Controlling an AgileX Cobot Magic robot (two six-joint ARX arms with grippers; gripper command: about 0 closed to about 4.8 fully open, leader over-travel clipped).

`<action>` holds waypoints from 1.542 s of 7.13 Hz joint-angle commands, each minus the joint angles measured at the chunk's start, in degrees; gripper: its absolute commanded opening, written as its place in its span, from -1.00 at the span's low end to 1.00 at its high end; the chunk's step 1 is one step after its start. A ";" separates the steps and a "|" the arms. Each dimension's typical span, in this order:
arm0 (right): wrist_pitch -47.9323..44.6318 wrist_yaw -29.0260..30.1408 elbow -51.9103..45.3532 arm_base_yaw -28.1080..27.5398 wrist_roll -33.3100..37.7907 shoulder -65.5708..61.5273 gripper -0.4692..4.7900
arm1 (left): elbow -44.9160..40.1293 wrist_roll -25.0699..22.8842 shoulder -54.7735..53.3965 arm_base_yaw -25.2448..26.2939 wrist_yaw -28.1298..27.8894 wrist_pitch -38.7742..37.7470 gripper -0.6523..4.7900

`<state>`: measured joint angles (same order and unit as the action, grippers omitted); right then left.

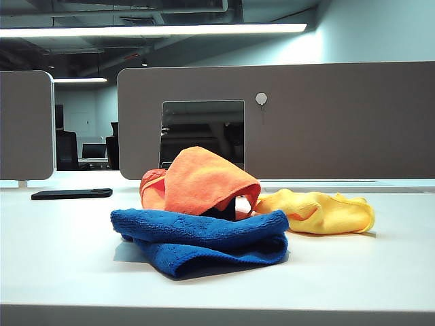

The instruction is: Pick up a rag that is the same color as the top surface of the Rubik's Cube and cover the cube with it.

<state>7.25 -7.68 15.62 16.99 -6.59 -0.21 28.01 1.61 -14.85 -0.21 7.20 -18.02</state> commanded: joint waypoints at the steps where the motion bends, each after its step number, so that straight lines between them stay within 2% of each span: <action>1: -8.76 0.35 -6.62 -10.88 3.19 0.04 -0.84 | -8.35 2.10 9.46 -0.04 -0.11 -2.05 -0.78; 2: -10.23 1.55 -7.82 -12.57 5.92 0.04 -0.84 | -8.76 3.48 9.75 -0.04 -0.37 -1.99 -0.78; 3: -11.82 5.99 -10.34 -14.32 6.82 0.04 -0.84 | -9.92 4.63 9.75 -0.04 -0.79 -1.86 -0.78; 8: -12.22 6.36 -15.08 -14.32 6.86 0.07 -0.84 | -17.70 4.94 9.75 -0.07 -0.52 5.01 -0.78; 9: -11.78 6.36 -15.34 -14.29 6.91 0.09 -0.84 | -21.35 5.97 9.77 -0.09 -0.48 7.96 -0.78; 11: -11.78 6.38 -15.34 -14.25 6.91 0.09 -0.84 | -23.47 5.97 9.77 -0.09 1.38 10.56 -0.78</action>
<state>-3.20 -1.43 0.32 2.72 0.12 -0.19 5.08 7.40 -5.10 -0.21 7.07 -9.50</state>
